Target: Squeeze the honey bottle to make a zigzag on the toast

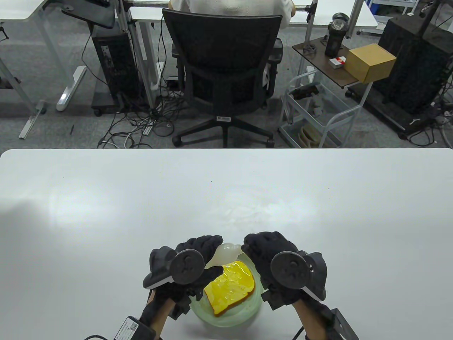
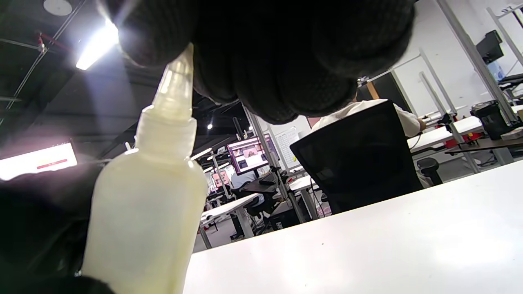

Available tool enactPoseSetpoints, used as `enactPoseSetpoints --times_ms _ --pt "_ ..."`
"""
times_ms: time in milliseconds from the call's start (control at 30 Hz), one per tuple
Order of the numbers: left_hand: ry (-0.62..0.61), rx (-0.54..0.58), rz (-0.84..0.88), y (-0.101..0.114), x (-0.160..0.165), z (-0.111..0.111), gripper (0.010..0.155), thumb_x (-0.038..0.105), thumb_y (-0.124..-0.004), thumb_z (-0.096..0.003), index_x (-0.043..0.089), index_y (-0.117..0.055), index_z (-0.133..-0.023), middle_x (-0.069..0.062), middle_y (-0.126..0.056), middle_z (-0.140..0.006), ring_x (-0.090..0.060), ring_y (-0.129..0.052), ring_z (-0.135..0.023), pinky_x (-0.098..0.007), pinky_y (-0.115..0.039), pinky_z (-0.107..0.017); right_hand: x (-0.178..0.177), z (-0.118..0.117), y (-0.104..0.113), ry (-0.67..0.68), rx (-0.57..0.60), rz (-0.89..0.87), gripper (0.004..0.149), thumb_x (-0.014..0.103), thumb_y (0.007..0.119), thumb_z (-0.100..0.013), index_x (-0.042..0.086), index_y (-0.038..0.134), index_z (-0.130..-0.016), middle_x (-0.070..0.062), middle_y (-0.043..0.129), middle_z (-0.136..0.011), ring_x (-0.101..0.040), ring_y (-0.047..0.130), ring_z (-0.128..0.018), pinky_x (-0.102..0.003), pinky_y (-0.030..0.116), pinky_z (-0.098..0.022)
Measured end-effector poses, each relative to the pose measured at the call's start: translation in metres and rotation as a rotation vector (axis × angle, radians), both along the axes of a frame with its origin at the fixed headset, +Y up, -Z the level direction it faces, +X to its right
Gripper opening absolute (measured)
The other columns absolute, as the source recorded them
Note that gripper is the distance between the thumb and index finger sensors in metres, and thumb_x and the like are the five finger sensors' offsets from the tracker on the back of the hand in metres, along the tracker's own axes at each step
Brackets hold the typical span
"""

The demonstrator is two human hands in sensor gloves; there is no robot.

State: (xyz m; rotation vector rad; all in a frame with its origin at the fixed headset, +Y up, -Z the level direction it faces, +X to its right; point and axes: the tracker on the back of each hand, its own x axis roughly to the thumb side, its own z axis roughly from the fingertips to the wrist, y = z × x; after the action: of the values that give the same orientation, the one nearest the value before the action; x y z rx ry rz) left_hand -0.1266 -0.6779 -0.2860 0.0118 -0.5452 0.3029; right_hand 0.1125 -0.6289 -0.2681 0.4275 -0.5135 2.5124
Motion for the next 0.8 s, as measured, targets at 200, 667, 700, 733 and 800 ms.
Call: enactPoseSetpoints --times_ms 200,667,700,733,800 --pt "0.005 -0.004 0.004 0.001 -0.002 0.000 0.079 0.050 -0.091 -0.0434 0.021 -0.059 -0.109 -0.008 -0.071 -0.103 -0.030 -0.088 -0.087 -0.058 -0.074 -0.069 0.006 0.001 0.003 0.076 -0.032 -0.056 0.046 0.032 0.089 -0.040 0.022 0.090 -0.085 -0.009 0.099 -0.080 -0.032 0.097 -0.067 -0.038 0.089 -0.040" --pt "0.010 0.010 -0.042 0.001 0.000 0.001 0.079 0.050 -0.091 -0.0435 0.020 -0.060 -0.109 -0.008 -0.071 -0.103 -0.030 -0.087 -0.087 -0.058 -0.074 -0.069 0.001 0.000 -0.006 -0.027 -0.003 0.022 0.044 0.044 0.078 -0.042 0.019 0.096 -0.074 -0.008 0.104 -0.069 -0.033 0.099 -0.060 -0.038 0.089 -0.037" --pt "0.011 0.007 -0.030 0.001 -0.001 0.001 0.079 0.050 -0.092 -0.0434 0.020 -0.060 -0.109 -0.008 -0.071 -0.103 -0.030 -0.088 -0.087 -0.058 -0.073 -0.069 0.003 0.000 -0.005 -0.021 0.000 -0.013 0.047 0.045 0.079 -0.041 0.019 0.095 -0.076 -0.009 0.103 -0.071 -0.033 0.099 -0.061 -0.038 0.089 -0.037" --pt "0.014 0.007 -0.030 0.001 -0.001 0.001 0.078 0.050 -0.091 -0.0435 0.020 -0.060 -0.109 -0.008 -0.071 -0.103 -0.030 -0.087 -0.087 -0.058 -0.073 -0.069 0.004 0.000 -0.003 -0.011 -0.001 -0.032 0.049 0.045 0.081 -0.040 0.019 0.093 -0.080 -0.009 0.102 -0.074 -0.033 0.099 -0.062 -0.038 0.089 -0.038" --pt "0.016 0.010 -0.032 0.001 -0.001 0.001 0.079 0.050 -0.092 -0.0434 0.020 -0.060 -0.109 -0.008 -0.071 -0.103 -0.030 -0.087 -0.087 -0.058 -0.073 -0.069 0.007 0.000 -0.001 0.023 -0.015 -0.068 0.045 0.040 0.083 -0.042 0.021 0.092 -0.082 -0.008 0.101 -0.075 -0.033 0.098 -0.064 -0.038 0.089 -0.038"
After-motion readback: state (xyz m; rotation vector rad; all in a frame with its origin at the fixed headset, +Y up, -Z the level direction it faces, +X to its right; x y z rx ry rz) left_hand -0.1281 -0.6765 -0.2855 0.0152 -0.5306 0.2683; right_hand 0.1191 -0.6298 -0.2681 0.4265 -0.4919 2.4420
